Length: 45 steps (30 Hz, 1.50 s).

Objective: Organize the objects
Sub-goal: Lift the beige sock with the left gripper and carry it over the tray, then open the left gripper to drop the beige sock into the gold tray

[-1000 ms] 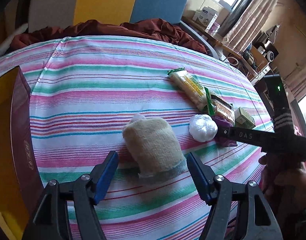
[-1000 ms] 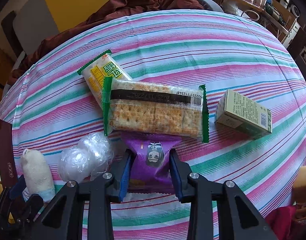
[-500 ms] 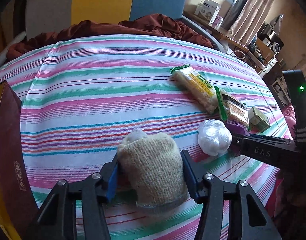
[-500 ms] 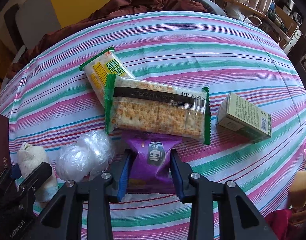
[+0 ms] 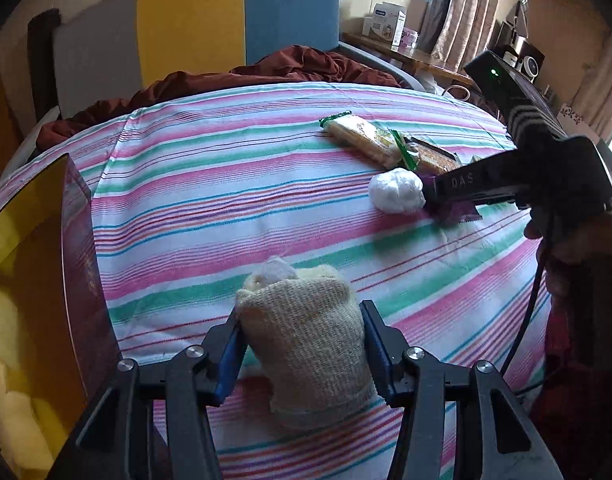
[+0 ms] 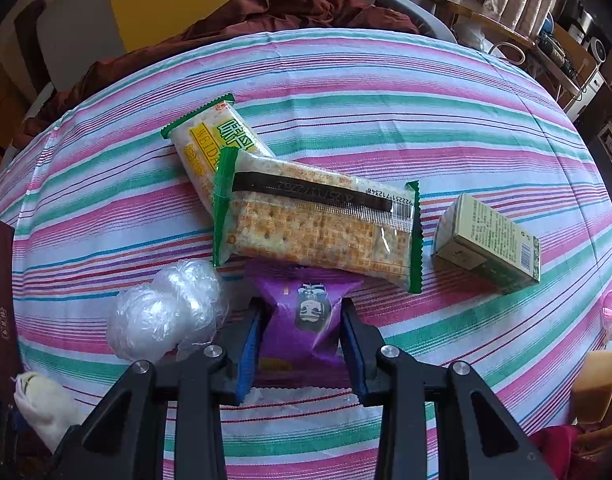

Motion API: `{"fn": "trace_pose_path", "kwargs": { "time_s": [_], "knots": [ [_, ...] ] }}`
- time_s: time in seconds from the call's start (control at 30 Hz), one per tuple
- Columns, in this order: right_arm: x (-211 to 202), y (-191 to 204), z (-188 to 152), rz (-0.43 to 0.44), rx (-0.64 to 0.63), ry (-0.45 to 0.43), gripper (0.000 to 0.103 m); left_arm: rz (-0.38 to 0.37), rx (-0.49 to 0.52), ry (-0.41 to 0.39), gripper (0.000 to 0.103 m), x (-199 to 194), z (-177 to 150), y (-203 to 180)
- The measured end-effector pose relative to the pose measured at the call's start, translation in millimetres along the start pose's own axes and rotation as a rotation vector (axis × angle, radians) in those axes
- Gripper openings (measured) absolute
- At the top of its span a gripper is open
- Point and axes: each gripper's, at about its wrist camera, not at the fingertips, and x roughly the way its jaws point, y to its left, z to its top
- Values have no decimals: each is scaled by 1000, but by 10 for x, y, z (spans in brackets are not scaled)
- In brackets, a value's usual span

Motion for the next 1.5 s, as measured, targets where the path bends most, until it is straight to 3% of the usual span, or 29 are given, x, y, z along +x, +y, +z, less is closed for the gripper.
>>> {"fn": "trace_pose_path", "kwargs": {
  "time_s": [0.43, 0.67, 0.87, 1.1, 1.2, 1.33, 1.5],
  "knots": [
    [-24, 78, -19, -36, -40, -27, 37, -24, 45, -37, 54, -374, -260, -61],
    [81, 177, 4, -55, -55, -37, 37, -36, -22, -95, 54, -710, -242, 233],
    [49, 389, -69, -76, -70, -42, 37, 7, -171, -151, 55, -1019, -82, 900],
    [37, 357, -87, -85, -81, -42, 37, 166, -375, -114, 57, -1115, 49, 2116],
    [-6, 337, -98, -87, -85, -42, 37, 251, -399, -65, 57, -996, 51, 2508],
    [-20, 322, -91, -89, -88, -41, 37, 301, -439, 1, 57, -782, 7, 2923],
    [5, 314, -75, -93, -93, -41, 37, 327, -418, 43, 57, -547, -13, 3060]
  ]
}}
